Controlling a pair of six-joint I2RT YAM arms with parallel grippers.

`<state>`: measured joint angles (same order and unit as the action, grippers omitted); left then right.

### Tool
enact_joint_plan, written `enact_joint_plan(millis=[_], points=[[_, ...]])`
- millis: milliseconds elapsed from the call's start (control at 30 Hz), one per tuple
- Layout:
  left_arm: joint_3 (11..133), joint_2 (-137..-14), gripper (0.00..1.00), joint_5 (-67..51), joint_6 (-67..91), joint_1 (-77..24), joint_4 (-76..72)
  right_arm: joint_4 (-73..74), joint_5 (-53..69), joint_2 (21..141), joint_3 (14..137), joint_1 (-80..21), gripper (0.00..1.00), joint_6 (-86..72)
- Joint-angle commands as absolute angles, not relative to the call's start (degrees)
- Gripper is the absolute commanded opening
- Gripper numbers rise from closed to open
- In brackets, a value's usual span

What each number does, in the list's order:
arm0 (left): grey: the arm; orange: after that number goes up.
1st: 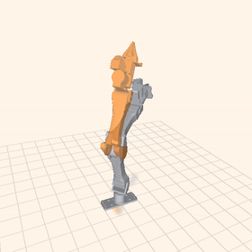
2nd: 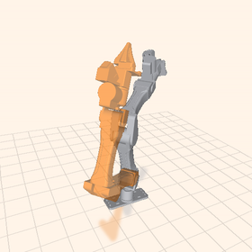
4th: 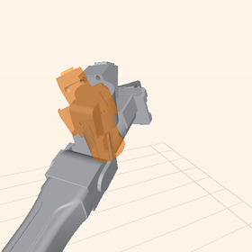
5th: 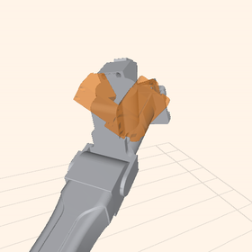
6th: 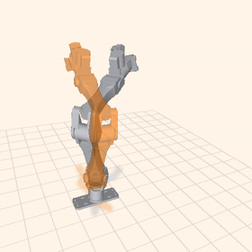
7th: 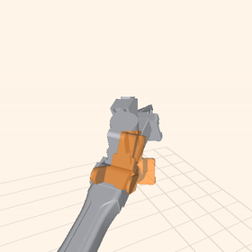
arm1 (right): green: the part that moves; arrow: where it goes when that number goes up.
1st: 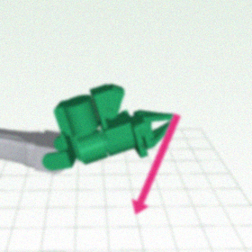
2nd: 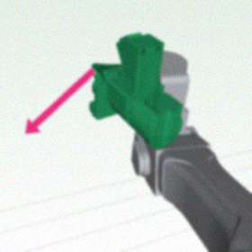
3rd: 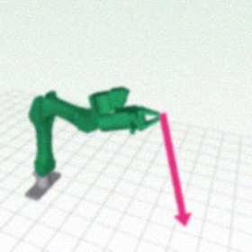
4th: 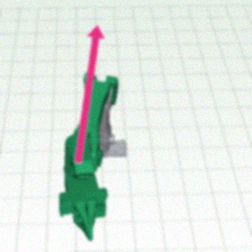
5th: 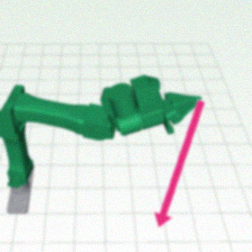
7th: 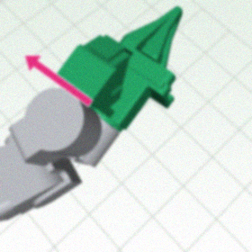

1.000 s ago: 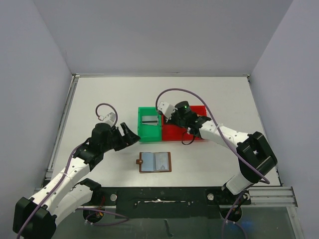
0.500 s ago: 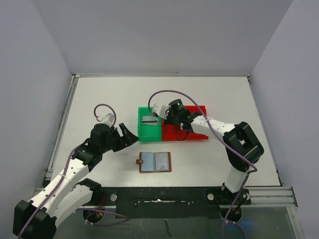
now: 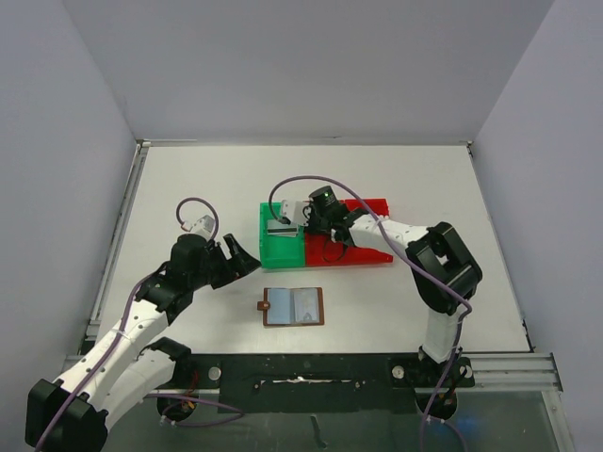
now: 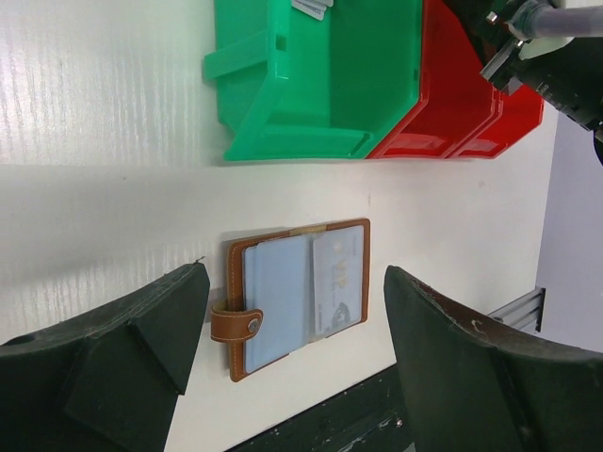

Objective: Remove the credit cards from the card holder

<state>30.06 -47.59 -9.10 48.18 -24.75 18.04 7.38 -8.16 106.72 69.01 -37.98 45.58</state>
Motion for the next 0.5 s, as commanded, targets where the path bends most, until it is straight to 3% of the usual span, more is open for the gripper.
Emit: enact_joint_plan(millis=[0, 467], points=[[33.33, -46.93, 0.75, -8.45, 47.23, -24.26, 17.57, 5.59, -9.99, 107.19, 71.28, -38.31, 0.06, 48.79], [32.78, -46.41, 0.75, -9.39, 48.33, -24.08, 16.88, 5.35, -9.73, 108.95, 71.54, -38.13, 0.12, 49.62]])
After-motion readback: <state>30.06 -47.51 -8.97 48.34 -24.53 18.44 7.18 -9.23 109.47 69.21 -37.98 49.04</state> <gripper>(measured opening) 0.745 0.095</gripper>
